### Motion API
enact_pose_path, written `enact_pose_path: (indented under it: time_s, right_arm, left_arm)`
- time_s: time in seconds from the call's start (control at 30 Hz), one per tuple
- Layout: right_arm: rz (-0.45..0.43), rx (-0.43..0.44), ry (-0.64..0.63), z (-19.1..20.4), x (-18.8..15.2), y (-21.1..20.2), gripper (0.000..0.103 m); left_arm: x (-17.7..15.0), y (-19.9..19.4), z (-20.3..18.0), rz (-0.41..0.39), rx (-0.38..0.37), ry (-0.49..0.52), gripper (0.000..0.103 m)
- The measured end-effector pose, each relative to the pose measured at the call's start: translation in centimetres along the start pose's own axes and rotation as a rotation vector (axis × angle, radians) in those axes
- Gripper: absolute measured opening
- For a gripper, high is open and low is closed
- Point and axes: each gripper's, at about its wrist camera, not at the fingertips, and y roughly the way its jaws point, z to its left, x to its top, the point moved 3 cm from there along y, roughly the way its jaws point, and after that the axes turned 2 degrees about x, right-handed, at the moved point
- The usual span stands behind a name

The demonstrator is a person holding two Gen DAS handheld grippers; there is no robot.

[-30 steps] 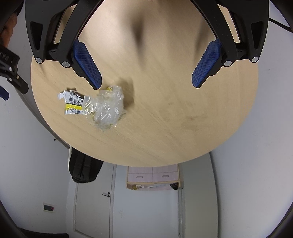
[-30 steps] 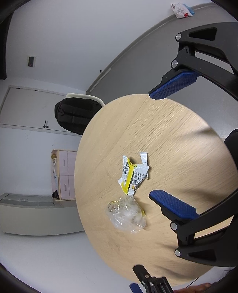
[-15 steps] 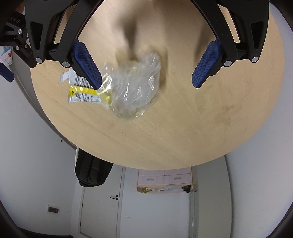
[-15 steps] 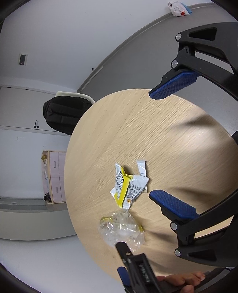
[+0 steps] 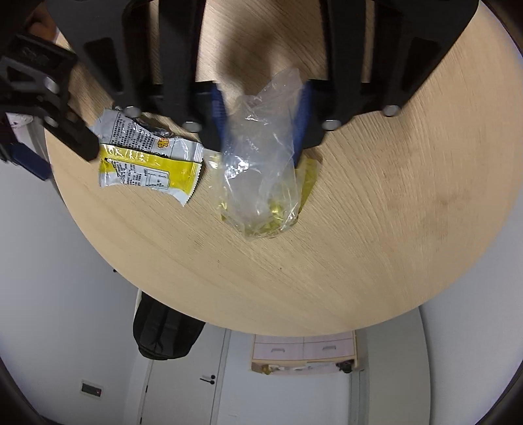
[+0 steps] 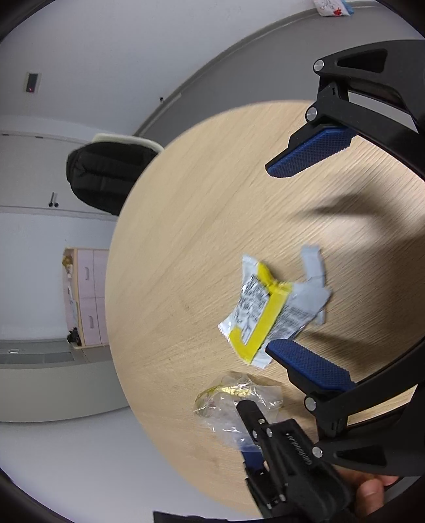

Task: Collect trash
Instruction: 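Grasp the clear plastic bag with the left tool while the right tool grasps the yellow wrapper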

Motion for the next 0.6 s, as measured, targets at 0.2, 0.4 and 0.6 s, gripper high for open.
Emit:
enact_pose_path:
  time_s: [0.2,0.4,0.6]
  right_arm:
    - [0.065,0.05,0.011,1.7,1.3,3.4,0.093]
    - [0.12,0.056,0.007,4.1,2.1,6.3,0.09]
    - [0.122,-0.005,-0.016,5.8,2.0,7.4,0.081]
  left_arm:
    - [-0.6,-2.0,2.3,-0.029,0.08,-0.005,0.021]
    - [-1.8,-3.5,6.3,-0.025,0.154,-0.044,0.021]
    - [-2.8,-4.6,9.3,-0.022,0.175,-0.08,0.021]
